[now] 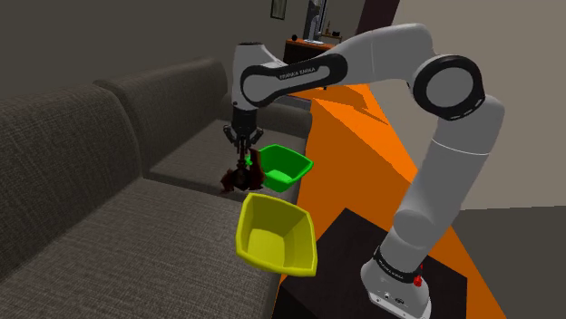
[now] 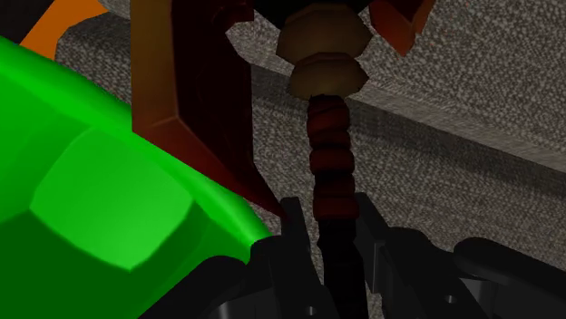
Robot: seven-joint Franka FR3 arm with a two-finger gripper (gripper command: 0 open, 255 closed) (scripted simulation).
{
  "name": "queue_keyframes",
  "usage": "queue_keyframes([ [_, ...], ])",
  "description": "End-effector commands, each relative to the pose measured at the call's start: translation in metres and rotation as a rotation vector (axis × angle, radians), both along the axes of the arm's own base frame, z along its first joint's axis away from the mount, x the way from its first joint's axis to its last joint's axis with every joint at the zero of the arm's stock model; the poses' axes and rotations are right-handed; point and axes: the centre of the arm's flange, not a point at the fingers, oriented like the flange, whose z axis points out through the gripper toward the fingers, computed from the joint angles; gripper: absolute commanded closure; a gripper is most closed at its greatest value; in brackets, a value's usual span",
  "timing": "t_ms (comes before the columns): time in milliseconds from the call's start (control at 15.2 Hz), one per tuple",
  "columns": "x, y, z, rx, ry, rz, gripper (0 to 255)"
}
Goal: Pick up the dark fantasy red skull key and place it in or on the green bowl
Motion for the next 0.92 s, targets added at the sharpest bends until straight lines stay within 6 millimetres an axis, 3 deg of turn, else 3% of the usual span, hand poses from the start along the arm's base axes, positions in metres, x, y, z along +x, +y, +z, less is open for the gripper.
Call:
queue_keyframes([
  [0, -0.006, -0.025, -0.005, 0.000, -0.001, 0.001, 255],
  [792, -0.050, -0.178, -0.009, 0.000, -0.001, 0.001, 255],
  [858, -0.050, -0.178, -0.014, 0.000, -0.001, 0.001, 255],
])
